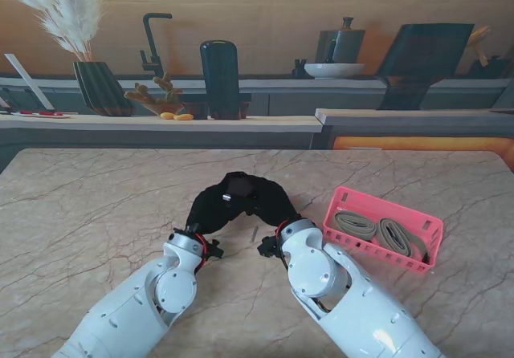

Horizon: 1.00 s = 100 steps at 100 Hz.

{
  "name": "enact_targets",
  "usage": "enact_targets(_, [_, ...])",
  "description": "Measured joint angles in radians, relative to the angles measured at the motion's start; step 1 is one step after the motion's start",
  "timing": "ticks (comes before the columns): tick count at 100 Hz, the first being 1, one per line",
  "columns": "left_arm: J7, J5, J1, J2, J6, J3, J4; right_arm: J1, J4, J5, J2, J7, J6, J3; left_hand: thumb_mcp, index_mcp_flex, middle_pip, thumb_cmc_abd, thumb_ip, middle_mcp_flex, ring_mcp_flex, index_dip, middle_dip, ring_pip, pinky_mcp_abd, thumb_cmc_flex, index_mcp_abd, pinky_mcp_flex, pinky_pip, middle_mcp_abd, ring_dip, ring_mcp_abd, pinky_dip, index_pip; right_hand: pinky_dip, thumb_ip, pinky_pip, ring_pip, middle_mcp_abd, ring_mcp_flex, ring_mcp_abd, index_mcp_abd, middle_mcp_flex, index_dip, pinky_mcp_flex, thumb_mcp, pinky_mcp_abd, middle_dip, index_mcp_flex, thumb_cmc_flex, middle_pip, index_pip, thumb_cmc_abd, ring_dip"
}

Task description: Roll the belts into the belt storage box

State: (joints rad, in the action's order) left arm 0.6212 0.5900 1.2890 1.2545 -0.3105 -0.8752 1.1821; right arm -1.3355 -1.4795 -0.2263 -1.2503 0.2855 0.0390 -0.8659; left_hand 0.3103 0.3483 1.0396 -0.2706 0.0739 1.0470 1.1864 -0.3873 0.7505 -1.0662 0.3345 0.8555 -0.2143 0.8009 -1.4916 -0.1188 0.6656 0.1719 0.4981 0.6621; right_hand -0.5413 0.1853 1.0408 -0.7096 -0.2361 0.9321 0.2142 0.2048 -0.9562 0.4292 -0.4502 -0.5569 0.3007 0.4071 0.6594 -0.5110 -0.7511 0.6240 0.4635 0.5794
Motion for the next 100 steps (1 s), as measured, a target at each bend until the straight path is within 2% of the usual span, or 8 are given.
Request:
enact_targets(6, [0.000,-0.001,0.001,0.000,-0.003,-0.002,0.000,-0.003,-0.009,0.052,-0.004,-0.008,0.014,-0.004,0.022,0.000,0.000,-0.014,0.000,0.001,0.000,0.000,-0.009,0.000,0.000,-0.011,0.000,-0.001,0.000,0.000,0.000,0.000,0.000,0.000,0.000,0.028,0.004,-0.002,0.011,0.013,-0.003,0.007,-0.030,-0.085,-0.010,-0.018,-0.001,-0.001,-0.017,-0.046,0.000,0.064,0.029,0.000])
enact_targets(15, [-0.008,-0.025,0.008,0.001,-0.013,-0.008,0.008,-0.010,-0.022,0.100,-0.012,-0.009,0.035,-0.012,0.055,0.000,0.000,-0.032,0.000,0.002,0.000,0.000,-0.010,0.000,0.001,-0.032,0.000,-0.003,0.000,0.000,0.000,0.001,0.000,0.000,0.006,0.030,0.012,-0.004,0.035,0.057,-0.015,0.008,-0.088,-0.137,-0.039,-0.041,-0.010,-0.013,-0.017,-0.077,0.014,0.109,0.069,0.000])
enact_targets(18, [-0.013,-0.043,0.011,0.002,-0.017,-0.011,0.013,-0.011,-0.024,0.100,-0.016,-0.005,0.040,-0.013,0.063,0.000,0.000,-0.035,0.000,0.002,0.000,0.000,-0.011,0.000,0.001,-0.036,0.000,-0.003,0.000,0.000,0.000,0.001,0.000,0.000,0.009,0.050,0.014,-0.001,0.046,0.070,-0.021,0.008,-0.106,-0.142,-0.046,-0.064,-0.012,-0.022,-0.017,-0.080,0.022,0.130,0.089,0.000])
enact_targets(35, [-0.035,-0.096,0.032,0.009,-0.040,-0.026,0.035,-0.015,-0.023,0.138,-0.042,0.065,0.068,-0.013,0.213,-0.012,-0.039,-0.077,0.000,-0.026,-0.014,0.002,-0.032,0.027,-0.031,-0.146,0.000,-0.036,0.004,0.000,-0.005,0.001,-0.011,-0.029,0.022,0.051,0.026,0.031,0.102,0.104,-0.055,-0.044,-0.163,-0.161,-0.090,-0.076,-0.049,-0.055,0.044,-0.080,0.048,0.213,0.140,-0.006])
enact_targets(43, [-0.051,-0.115,0.040,0.010,-0.056,-0.033,0.047,-0.017,-0.013,0.144,-0.058,0.107,0.075,-0.019,0.250,-0.036,-0.106,-0.077,-0.004,-0.085,-0.061,0.026,-0.050,0.064,-0.040,-0.177,0.000,-0.085,0.037,-0.038,-0.011,0.002,-0.014,-0.077,0.023,0.051,0.027,0.053,0.127,0.104,-0.069,-0.090,-0.187,-0.161,-0.092,-0.077,-0.051,-0.054,0.045,-0.080,0.046,0.231,0.141,-0.018])
enact_targets(69, [-0.101,-0.118,0.043,0.003,-0.058,-0.034,0.069,-0.022,-0.001,0.152,-0.074,0.146,0.081,-0.041,0.242,-0.120,-0.377,-0.103,-0.006,-0.311,-0.281,0.065,-0.214,0.195,-0.063,-0.258,-0.016,-0.307,0.219,-0.048,-0.012,0.007,0.000,-0.188,0.037,0.051,0.027,0.087,0.140,0.104,-0.090,-0.139,-0.170,-0.161,-0.102,-0.077,-0.075,-0.085,0.042,-0.080,0.072,0.244,0.142,-0.030])
enact_targets(87, [-0.131,-0.123,0.048,-0.004,-0.059,-0.035,0.086,-0.019,0.019,0.134,-0.075,0.166,0.041,-0.046,0.179,-0.189,-0.517,-0.101,-0.006,-0.479,-0.556,0.079,-0.296,0.466,-0.047,-0.288,-0.016,-0.513,0.401,-0.049,-0.069,0.021,0.002,-0.275,0.046,0.060,0.027,0.100,0.155,0.103,-0.105,-0.249,-0.166,-0.161,-0.095,-0.078,-0.076,-0.108,0.007,-0.079,0.116,0.245,0.163,-0.034])
enact_targets(100, [-0.157,-0.136,0.056,-0.007,-0.060,-0.047,0.108,-0.025,0.026,0.093,-0.072,0.168,-0.026,-0.059,0.136,-0.213,-0.633,-0.101,-0.006,-0.617,-0.679,0.079,-0.335,0.568,-0.039,-0.300,0.057,-0.595,0.461,-0.036,-0.106,0.030,0.002,-0.299,0.046,0.060,0.027,0.100,0.155,0.103,-0.108,-0.259,-0.166,-0.158,-0.091,-0.078,-0.076,-0.108,0.007,-0.079,0.116,0.256,0.167,-0.040])
